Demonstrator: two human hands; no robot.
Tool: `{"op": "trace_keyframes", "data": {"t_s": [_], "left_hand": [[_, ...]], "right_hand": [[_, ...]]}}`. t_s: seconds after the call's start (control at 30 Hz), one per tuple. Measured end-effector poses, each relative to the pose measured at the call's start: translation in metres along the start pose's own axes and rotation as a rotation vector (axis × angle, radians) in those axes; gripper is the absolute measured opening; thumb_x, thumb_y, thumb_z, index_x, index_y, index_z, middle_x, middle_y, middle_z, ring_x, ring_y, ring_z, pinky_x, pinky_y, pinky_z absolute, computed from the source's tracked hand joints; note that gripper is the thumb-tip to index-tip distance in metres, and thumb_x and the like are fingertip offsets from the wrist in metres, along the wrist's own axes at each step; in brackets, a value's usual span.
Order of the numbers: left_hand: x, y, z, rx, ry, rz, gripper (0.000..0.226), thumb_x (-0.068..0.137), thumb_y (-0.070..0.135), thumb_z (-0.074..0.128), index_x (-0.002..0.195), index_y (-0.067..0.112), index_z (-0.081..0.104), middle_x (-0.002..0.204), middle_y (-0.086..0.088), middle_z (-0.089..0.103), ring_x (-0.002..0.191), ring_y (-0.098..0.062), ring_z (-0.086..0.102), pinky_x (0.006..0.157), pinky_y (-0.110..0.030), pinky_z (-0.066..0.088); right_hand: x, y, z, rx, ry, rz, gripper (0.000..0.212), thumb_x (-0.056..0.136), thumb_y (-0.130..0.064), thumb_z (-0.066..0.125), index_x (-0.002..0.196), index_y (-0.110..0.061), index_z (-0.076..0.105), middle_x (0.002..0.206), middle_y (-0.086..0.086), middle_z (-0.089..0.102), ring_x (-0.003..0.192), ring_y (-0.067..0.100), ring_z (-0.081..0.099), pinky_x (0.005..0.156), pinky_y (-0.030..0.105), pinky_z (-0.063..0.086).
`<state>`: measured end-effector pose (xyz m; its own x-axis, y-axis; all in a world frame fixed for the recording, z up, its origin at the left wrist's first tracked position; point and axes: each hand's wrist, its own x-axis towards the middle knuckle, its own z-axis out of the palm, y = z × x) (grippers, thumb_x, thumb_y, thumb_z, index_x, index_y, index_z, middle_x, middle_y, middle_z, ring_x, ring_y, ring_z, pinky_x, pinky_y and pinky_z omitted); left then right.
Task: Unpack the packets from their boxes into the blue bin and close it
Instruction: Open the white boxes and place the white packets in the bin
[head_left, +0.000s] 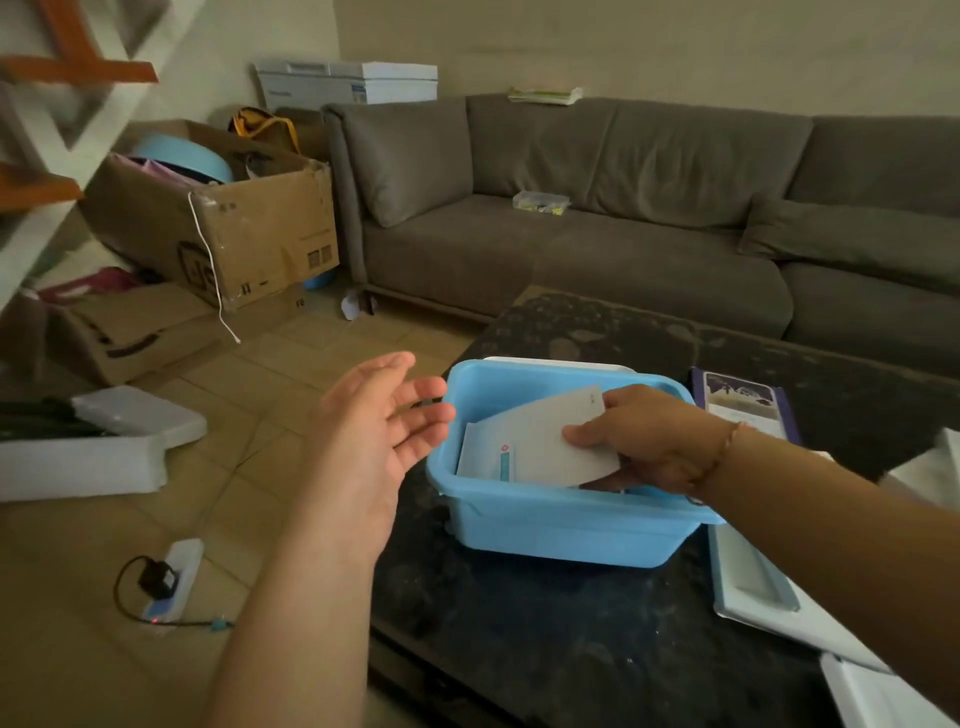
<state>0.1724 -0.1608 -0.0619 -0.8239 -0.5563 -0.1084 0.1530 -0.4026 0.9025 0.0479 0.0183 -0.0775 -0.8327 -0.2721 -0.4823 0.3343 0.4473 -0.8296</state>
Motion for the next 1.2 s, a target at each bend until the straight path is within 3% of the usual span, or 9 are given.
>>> {"op": "trace_keyframes", "data": {"t_s": [0.17,0.33,0.4,0.57,0.67,0.87,1.0,1.1,1.2], "left_hand": [[0.001,-0.003,0.002,0.004,-0.048,-0.002,0.010,0.097,0.023,0.058,0.102,0.018,0.065,0.073,-0.002,0.074,0.064,-0.014,0.070,0.058,-0.027,0.053],[0.001,-0.005,0.003,0.021,-0.053,0.007,0.011,0.097,0.025,0.058,0.102,0.019,0.065,0.075,-0.002,0.074,0.067,-0.016,0.071,0.060,-0.027,0.053],[0.001,-0.005,0.002,0.023,-0.051,0.009,0.011,0.097,0.025,0.058,0.102,0.019,0.065,0.075,-0.002,0.074,0.066,-0.016,0.070,0.060,-0.028,0.053],[0.000,-0.006,0.002,0.033,-0.040,0.003,0.012,0.097,0.026,0.058,0.104,0.019,0.065,0.075,-0.002,0.074,0.066,-0.016,0.071,0.060,-0.028,0.052],[-0.002,-0.007,0.004,0.044,-0.045,0.003,0.012,0.096,0.026,0.058,0.103,0.019,0.065,0.074,-0.001,0.074,0.065,-0.015,0.070,0.060,-0.028,0.052],[-0.004,-0.009,0.010,0.062,-0.039,-0.016,0.009,0.095,0.026,0.060,0.097,0.021,0.066,0.078,-0.003,0.074,0.066,-0.016,0.070,0.061,-0.030,0.052],[-0.008,-0.012,0.017,0.072,-0.057,-0.007,0.009,0.096,0.026,0.060,0.098,0.020,0.066,0.077,-0.002,0.074,0.065,-0.016,0.070,0.060,-0.029,0.053],[-0.015,-0.014,0.026,0.087,-0.073,0.035,0.008,0.096,0.023,0.060,0.095,0.018,0.066,0.071,-0.002,0.072,0.059,-0.015,0.067,0.055,-0.026,0.054],[-0.032,-0.025,0.037,0.200,-0.123,0.103,0.012,0.096,0.019,0.058,0.089,0.016,0.067,0.062,-0.003,0.067,0.054,-0.016,0.063,0.048,-0.023,0.050]], "right_hand": [[0.006,0.003,0.002,-0.113,-0.039,0.063,0.035,0.086,-0.012,0.071,0.119,-0.007,0.062,0.109,0.013,0.071,0.098,0.032,0.069,0.089,0.050,0.056],[0.001,0.000,-0.008,-0.399,0.035,-0.032,0.029,0.089,-0.034,0.069,0.105,-0.012,0.058,0.082,0.005,0.070,0.067,0.016,0.070,0.061,0.030,0.060],[-0.004,-0.003,-0.013,-0.522,0.049,-0.039,0.028,0.090,-0.036,0.067,0.100,-0.011,0.058,0.072,0.006,0.071,0.058,0.015,0.071,0.061,0.029,0.061],[-0.010,-0.004,-0.014,-0.796,0.062,-0.043,0.028,0.097,-0.023,0.053,0.123,-0.015,0.047,0.099,0.007,0.067,0.086,0.020,0.070,0.075,0.034,0.061],[-0.010,-0.003,-0.011,-0.935,0.062,-0.056,0.026,0.098,-0.020,0.045,0.122,-0.012,0.053,0.108,0.005,0.061,0.098,0.019,0.061,0.088,0.032,0.055],[-0.012,-0.003,-0.009,-0.884,0.008,-0.039,0.022,0.098,-0.013,0.040,0.110,-0.010,0.058,0.097,0.006,0.061,0.090,0.018,0.058,0.083,0.029,0.050],[-0.019,0.000,-0.014,-0.839,-0.004,-0.020,0.030,0.099,-0.015,0.044,0.124,-0.005,0.055,0.113,0.012,0.065,0.104,0.024,0.064,0.096,0.037,0.053],[-0.036,-0.004,-0.030,-0.904,0.184,-0.251,0.038,0.095,-0.017,0.055,0.132,-0.009,0.055,0.118,0.010,0.065,0.105,0.023,0.064,0.088,0.028,0.051],[-0.086,0.021,-0.057,-0.488,0.311,-0.678,0.035,0.094,-0.015,0.058,0.128,-0.021,0.060,0.100,-0.003,0.074,0.091,0.010,0.071,0.081,0.025,0.053]]}}
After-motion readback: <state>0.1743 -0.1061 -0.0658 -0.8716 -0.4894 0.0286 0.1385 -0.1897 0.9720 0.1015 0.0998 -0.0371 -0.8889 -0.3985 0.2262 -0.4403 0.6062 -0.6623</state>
